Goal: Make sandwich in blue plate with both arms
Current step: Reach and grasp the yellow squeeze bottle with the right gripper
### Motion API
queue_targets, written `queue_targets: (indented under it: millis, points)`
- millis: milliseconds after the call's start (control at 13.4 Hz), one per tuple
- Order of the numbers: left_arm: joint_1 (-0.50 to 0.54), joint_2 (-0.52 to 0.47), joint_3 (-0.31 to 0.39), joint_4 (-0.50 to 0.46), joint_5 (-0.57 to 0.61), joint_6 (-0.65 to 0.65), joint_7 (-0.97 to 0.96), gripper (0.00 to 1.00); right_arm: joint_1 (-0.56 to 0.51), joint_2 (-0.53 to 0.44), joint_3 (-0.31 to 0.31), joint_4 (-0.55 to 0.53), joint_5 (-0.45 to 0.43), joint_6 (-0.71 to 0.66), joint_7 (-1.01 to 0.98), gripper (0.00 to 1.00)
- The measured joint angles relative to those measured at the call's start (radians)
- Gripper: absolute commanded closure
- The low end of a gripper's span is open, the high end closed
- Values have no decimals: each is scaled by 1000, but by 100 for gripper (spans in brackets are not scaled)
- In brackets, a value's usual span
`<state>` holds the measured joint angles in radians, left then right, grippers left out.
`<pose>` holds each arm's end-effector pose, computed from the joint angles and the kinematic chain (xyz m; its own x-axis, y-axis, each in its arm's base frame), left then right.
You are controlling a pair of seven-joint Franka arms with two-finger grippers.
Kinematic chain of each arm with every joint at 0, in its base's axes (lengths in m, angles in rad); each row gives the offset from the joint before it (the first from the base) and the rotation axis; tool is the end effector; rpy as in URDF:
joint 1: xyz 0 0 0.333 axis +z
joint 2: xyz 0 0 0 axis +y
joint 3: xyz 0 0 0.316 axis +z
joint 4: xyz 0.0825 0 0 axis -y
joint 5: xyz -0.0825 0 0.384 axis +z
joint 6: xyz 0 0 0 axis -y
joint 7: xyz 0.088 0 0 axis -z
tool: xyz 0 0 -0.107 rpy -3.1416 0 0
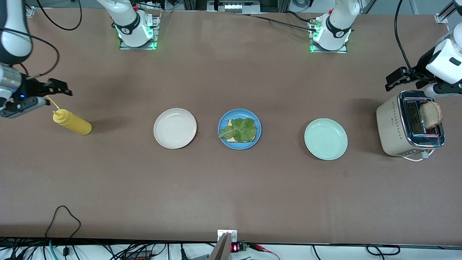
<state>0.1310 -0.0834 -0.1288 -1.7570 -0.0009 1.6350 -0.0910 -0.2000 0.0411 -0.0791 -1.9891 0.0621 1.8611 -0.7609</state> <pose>0.5303 -0.0014 0.5867 0.9948 0.0940 -0.0382 0.0935 -0.9955 -0.0133 0.5253 -0.1452 0.4289 0.8903 0.4472 -0.0860 0.4316 -0.8888 -0.1542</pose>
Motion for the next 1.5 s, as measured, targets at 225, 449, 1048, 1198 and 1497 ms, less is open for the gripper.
queue_targets:
  millis: [225, 449, 1048, 1198, 1497]
  points:
    - [4, 0, 17, 15, 0, 0, 13, 0, -84, 11, 0, -19, 6, 93, -316, 0]
    - [4, 0, 16, 20, 0, 0, 20, 0, -153, 70, 1, -26, 105, 142, -591, 0]
    - [-1, 15, 6, 27, 0, 0, 21, 0, -284, 264, 5, 34, 282, 168, -942, 0]
    - [-4, 16, 11, 34, 0, 1, 29, 0, -296, 272, 7, 34, 312, 167, -994, 0]
    - [-122, 15, 140, 47, 0, 1, 29, 0, -329, 307, 8, 34, 357, 167, -1088, 0]
